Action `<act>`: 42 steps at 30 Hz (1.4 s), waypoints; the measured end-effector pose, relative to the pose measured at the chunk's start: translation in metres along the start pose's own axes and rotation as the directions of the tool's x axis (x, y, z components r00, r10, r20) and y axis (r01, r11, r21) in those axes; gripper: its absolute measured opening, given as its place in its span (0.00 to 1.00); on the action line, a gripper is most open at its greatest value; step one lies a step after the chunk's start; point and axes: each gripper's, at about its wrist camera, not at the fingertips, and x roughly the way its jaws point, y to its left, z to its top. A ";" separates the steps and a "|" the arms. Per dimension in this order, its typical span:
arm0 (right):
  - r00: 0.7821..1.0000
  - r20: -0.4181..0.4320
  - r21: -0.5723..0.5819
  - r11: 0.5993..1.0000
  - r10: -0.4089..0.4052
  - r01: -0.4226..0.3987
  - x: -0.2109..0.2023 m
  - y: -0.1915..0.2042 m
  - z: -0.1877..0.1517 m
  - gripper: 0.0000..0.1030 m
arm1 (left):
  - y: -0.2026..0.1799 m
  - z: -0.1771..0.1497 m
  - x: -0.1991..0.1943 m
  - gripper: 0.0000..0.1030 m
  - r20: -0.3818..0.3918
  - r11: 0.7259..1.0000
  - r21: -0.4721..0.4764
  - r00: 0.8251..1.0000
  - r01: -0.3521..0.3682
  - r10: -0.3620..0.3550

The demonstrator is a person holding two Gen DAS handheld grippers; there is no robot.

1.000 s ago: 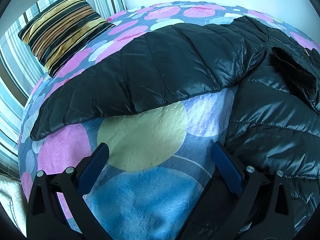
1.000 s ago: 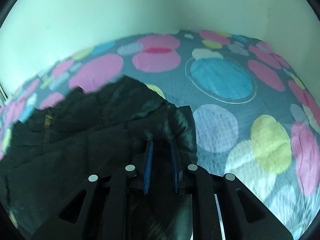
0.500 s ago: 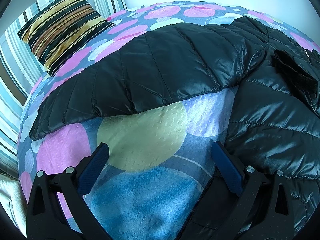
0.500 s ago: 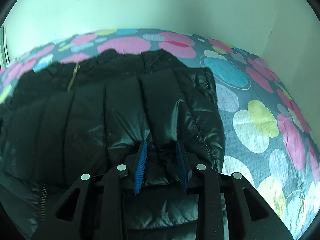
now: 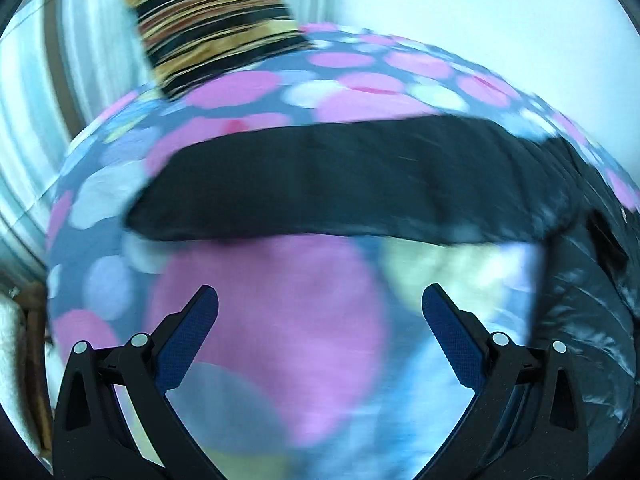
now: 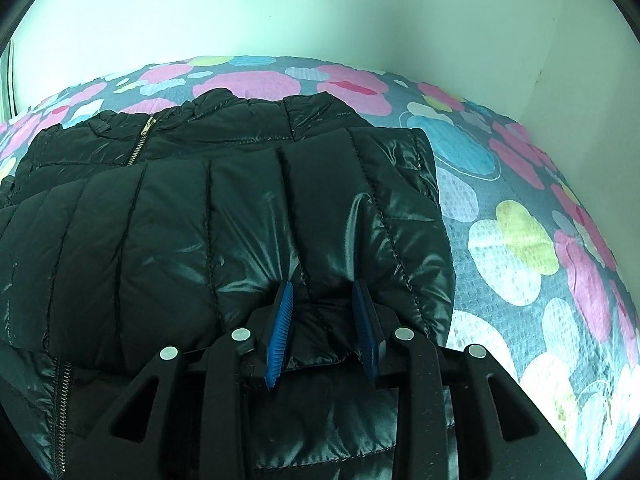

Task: Fold large clothes

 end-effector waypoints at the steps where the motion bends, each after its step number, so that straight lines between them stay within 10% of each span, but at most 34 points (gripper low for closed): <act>1: 1.000 0.002 0.003 1.000 -0.002 0.002 0.000 0.000 0.000 0.33 | 0.018 0.001 0.004 0.98 -0.014 0.999 -0.036 1.000 -0.012 0.011; 6: 1.000 0.012 0.023 0.999 -0.023 0.023 -0.003 -0.004 0.000 0.47 | 0.079 0.009 0.020 0.98 -0.058 0.981 -0.189 0.998 -0.045 0.034; 10: 0.997 0.016 0.053 0.996 -0.079 0.078 -0.005 -0.008 0.001 0.83 | 0.102 0.018 0.030 0.98 -0.073 0.962 -0.274 0.997 -0.013 -0.007; 22: 0.999 0.001 0.081 0.995 -0.053 0.053 0.000 -0.015 0.000 0.86 | 0.119 0.055 0.063 0.98 -0.053 0.917 -0.397 0.996 0.041 -0.068; 32: 0.998 0.002 0.078 0.995 -0.060 0.059 0.000 -0.012 -0.001 0.87 | 0.129 0.053 0.057 0.23 -0.007 0.885 -0.464 1.000 0.019 -0.025; 42: 0.998 0.002 0.078 0.995 -0.058 0.057 0.000 -0.013 -0.002 0.87 | 0.121 0.065 0.030 0.10 0.061 0.919 -0.392 0.998 0.043 -0.020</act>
